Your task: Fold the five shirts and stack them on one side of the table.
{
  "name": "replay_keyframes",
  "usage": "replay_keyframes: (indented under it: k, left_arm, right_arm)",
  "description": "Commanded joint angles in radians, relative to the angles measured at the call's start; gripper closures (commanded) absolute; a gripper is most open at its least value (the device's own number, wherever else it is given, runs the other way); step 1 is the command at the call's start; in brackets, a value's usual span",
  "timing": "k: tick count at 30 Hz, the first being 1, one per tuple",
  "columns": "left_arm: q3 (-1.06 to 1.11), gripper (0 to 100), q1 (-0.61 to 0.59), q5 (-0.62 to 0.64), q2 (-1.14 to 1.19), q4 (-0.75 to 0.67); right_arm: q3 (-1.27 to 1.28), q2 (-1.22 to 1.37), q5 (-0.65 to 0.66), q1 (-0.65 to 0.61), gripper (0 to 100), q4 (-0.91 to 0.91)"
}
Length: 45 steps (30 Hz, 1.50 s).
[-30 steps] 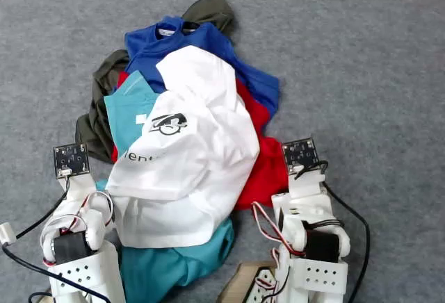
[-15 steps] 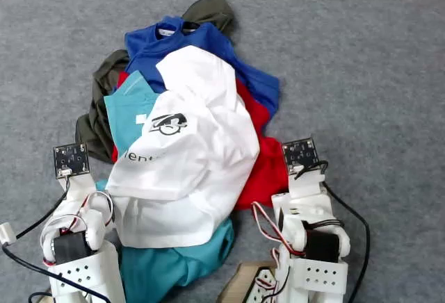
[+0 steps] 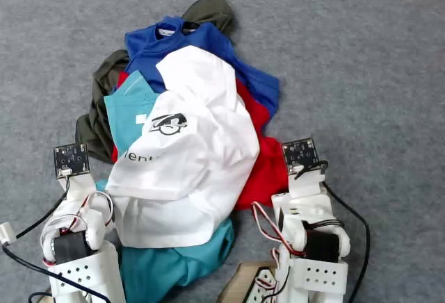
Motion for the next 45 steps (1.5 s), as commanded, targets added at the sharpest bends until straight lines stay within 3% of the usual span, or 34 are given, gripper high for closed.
replay_keyframes:
  k: [1, 13, 20, 25, 29, 39, 45]
  left_arm:
    - [0.012, 98, 0.003, -0.005, 0.004, 0.003]
    - [-0.008, 98, 0.003, -0.002, -0.005, -0.006]
    - [-0.229, 98, -0.051, -0.002, 0.004, -0.026]
    - [-0.354, 98, -0.172, -0.005, 0.005, -0.195]
    - [-0.47, 98, -0.187, -0.008, 0.005, -0.285]
    - [-0.66, 98, -0.023, -0.008, 0.005, -0.548]
    - [-0.701, 98, 0.015, -0.008, 0.056, -0.802]
  right_arm:
    - [0.001, -0.107, 0.005, -0.002, 99.4, 0.005]
    - [0.001, -0.107, 0.005, -0.002, 99.4, 0.005]
    - [0.001, -0.107, 0.005, -0.002, 99.4, 0.005]
    - [0.001, -0.107, 0.005, -0.002, 99.4, 0.005]
    - [0.001, -0.107, 0.005, -0.002, 99.4, 0.005]
    - [0.001, -0.107, 0.005, -0.002, 99.4, 0.005]
    - [0.001, -0.107, 0.005, -0.002, 99.4, 0.005]
